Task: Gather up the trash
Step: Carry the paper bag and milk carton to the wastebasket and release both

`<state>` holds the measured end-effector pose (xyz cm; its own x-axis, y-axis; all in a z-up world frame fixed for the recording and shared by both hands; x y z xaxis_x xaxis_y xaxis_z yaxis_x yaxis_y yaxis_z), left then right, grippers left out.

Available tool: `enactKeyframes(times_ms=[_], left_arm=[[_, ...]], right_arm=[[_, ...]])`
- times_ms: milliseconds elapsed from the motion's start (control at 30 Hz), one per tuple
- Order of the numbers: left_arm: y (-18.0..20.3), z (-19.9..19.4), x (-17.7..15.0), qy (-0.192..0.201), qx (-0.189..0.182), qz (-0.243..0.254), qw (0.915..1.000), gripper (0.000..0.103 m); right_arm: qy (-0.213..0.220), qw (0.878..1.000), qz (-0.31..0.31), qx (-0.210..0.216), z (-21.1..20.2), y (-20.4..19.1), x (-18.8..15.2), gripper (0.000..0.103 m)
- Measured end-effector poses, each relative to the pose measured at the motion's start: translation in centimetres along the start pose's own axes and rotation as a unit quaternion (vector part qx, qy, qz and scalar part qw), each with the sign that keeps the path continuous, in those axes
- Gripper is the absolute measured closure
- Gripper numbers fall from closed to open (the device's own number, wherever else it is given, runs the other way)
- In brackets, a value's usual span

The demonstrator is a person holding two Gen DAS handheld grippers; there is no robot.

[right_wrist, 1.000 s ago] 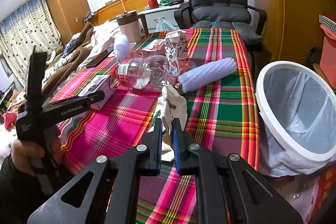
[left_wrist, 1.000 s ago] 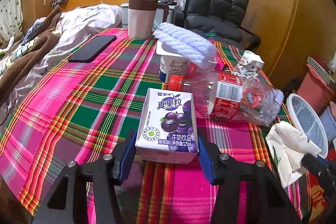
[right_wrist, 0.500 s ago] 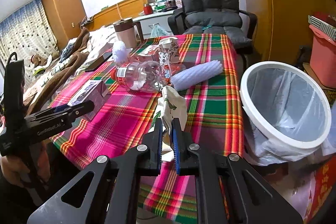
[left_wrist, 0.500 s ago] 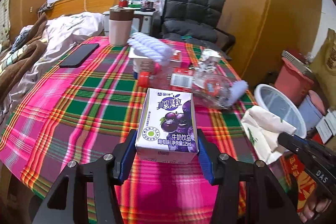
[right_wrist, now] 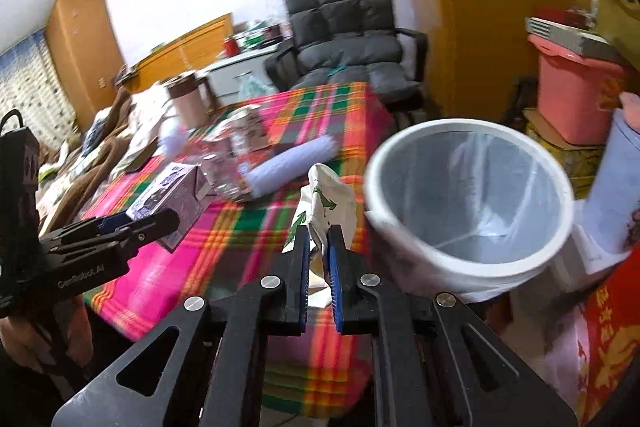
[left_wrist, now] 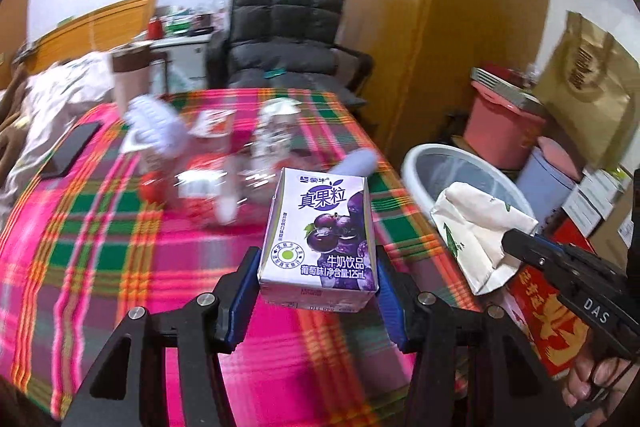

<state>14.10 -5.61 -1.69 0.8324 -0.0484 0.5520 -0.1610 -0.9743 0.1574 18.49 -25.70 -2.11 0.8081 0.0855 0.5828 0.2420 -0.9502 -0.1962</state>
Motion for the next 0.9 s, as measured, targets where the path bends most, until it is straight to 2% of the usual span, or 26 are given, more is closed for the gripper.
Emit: enactKeyframes(times_ms=[233,533,900], left_arm=[[5.4,2.9,3.4,-0.01,-0.045,0.061,0.997,0.049],[11.4,7.3,6.3,-0.035,-0.081,0.122,0.9886,0.049],[14.1,10.5,6.9,-0.063,-0.108,0.141,0.9822,0.047]], right_arm=[[0.009,0.998,0.045,-0.035,-0.6,4.4,0.5,0.092],[0.006,0.994,0.086,-0.064,-0.7,8.4,0.6,0.092],[-0.021,0.991,0.112,-0.069,0.1,10.8,0.5,0.089]])
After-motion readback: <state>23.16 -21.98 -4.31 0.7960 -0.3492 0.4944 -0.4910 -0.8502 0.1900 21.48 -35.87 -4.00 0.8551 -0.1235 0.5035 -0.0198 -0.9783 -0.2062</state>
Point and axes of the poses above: each gripper's, at about its wrist camera, not at the fingertips, and z roughly the way its jaws point, y to its right, x to its top, the point moved 4 cm from there along z, roughly the way its jaws point, and after that the axes turned 15 degrees about -y, right-handed, at the moved point
